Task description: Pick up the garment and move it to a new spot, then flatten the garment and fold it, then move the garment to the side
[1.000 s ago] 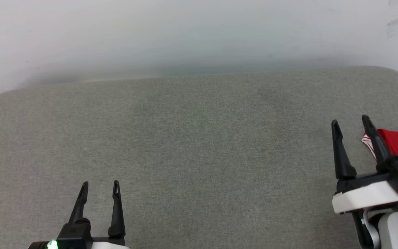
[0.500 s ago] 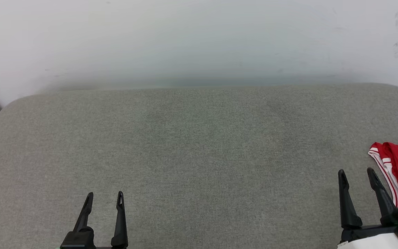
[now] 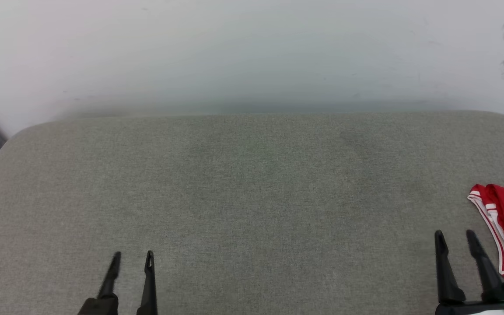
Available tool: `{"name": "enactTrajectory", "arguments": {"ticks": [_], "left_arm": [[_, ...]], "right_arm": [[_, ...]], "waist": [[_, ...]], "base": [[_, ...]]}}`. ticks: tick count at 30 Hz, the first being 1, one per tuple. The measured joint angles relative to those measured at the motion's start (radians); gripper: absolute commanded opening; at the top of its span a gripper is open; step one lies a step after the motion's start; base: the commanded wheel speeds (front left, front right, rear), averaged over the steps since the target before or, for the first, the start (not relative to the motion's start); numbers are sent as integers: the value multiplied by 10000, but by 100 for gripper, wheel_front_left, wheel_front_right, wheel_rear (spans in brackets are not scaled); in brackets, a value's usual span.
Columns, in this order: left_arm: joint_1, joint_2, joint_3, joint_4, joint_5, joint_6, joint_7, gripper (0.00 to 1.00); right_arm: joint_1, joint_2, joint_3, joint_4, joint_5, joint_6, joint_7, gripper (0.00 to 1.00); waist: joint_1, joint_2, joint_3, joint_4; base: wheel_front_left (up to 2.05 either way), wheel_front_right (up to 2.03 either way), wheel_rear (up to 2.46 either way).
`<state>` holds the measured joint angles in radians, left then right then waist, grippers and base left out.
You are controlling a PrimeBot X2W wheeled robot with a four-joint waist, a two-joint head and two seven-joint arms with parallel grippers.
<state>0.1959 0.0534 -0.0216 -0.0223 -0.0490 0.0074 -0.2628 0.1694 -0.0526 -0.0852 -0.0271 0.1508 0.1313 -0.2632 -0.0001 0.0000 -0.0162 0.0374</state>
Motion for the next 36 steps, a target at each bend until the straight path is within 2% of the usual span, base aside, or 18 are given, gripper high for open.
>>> {"name": "enactTrajectory", "arguments": {"ticks": [6,19,36], "left_arm": [[53,-12,-38,543,-165,2,75,0],[-281,48,-10,905,-2966,-209,581,0],[-889,159,104,1354,-6015,-489,1156,0]], "right_arm": [[11,2,40,529,115,0,84,0],[-261,-35,130,917,2727,-2,591,0],[-793,-111,190,1313,5582,-2,1193,0]], "waist": [[0,0,1,-3],[0,0,22,-44],[1,0,48,-93]], "base": [[0,0,0],[0,0,0],[0,0,0]]}}
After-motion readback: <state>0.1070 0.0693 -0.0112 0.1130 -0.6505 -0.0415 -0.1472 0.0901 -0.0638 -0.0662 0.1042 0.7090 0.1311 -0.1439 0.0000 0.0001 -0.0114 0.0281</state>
